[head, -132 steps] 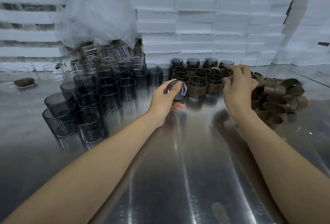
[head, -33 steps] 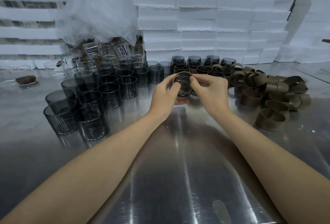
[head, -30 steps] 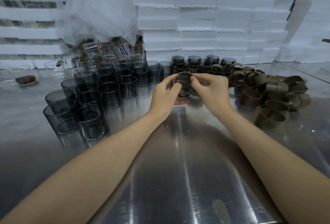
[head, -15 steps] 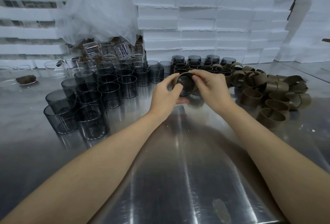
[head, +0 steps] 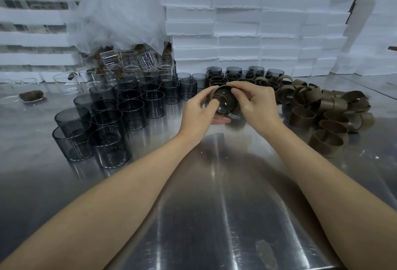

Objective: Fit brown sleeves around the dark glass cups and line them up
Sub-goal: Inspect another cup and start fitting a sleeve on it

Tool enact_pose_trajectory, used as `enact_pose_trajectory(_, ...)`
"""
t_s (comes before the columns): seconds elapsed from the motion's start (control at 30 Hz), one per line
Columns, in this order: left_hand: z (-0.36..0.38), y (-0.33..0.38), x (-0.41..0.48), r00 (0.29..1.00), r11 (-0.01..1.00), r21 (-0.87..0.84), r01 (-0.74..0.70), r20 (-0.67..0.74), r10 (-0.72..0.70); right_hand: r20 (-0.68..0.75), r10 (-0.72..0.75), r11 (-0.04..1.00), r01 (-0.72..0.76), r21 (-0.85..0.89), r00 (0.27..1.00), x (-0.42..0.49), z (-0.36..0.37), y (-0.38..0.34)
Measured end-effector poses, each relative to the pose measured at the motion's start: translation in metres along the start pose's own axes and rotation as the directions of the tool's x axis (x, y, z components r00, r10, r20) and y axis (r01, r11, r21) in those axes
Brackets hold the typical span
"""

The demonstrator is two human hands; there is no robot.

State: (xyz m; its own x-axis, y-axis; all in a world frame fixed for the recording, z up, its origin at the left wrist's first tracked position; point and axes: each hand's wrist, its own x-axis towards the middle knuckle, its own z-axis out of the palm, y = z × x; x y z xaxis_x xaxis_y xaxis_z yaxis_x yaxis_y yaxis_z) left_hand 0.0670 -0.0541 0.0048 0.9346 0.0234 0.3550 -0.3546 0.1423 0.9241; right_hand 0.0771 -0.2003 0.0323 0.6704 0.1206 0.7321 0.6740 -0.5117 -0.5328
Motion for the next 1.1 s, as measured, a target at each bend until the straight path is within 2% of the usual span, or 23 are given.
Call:
enact_pose_trajectory(0.07,-0.003,0.001,0.001,1.0,0.999,-0.022,0.026,0.009,-0.026,-0.015,0.124,0.982,-0.12,0.143,0.992,0.001,-0.001,-0.001)
enact_pose_trajectory(0.13,-0.002,0.001,0.0,0.999,0.998,-0.053,0.043,0.029,-0.042,0.032,0.259,0.938,-0.259,0.229,0.965,0.002,-0.001,0.0)
enact_pose_trajectory(0.2,-0.001,0.001,0.0,0.998,0.994,-0.098,0.056,0.044,-0.052,0.183,0.377,0.86,-0.416,0.295,0.908,0.002,0.0,0.005)
enact_pose_trajectory(0.27,-0.002,-0.001,0.0,0.996,0.989,-0.133,0.064,0.064,-0.055,0.347,0.427,0.721,-0.546,0.427,0.835,0.0,0.003,0.007)
enact_pose_trajectory(0.3,-0.004,-0.002,0.001,0.995,0.987,-0.144,0.068,0.077,-0.057,0.384,0.419,0.671,-0.565,0.48,0.823,-0.001,0.004,0.008)
enact_pose_trajectory(0.43,-0.006,-0.002,0.005,0.976,0.964,-0.199,0.179,0.156,-0.149,0.36,0.395,0.601,-0.534,0.594,0.845,-0.002,0.005,0.011)
enact_pose_trajectory(0.5,-0.006,0.0,0.005,0.958,0.938,-0.235,0.255,0.192,-0.213,0.367,0.4,0.582,-0.542,0.606,0.84,-0.003,0.004,0.012)
enact_pose_trajectory(0.63,-0.008,0.0,0.005,0.932,0.932,-0.197,0.303,0.267,-0.246,0.416,0.429,0.508,-0.595,0.623,0.802,-0.004,0.005,0.013)
enact_pose_trajectory(0.8,-0.011,0.004,0.008,0.912,0.922,-0.148,0.358,0.266,-0.311,0.525,0.481,0.269,-0.688,0.674,0.702,-0.001,0.006,0.008)
enact_pose_trajectory(0.97,-0.014,0.005,0.011,0.899,0.906,-0.145,0.398,0.255,-0.355,0.591,0.503,-0.01,-0.679,0.734,0.631,0.0,0.008,0.003)
enact_pose_trajectory(1.1,-0.015,0.006,0.013,0.906,0.906,-0.162,0.392,0.239,-0.35,0.598,0.509,-0.121,-0.636,0.762,0.62,0.0,0.01,0.002)
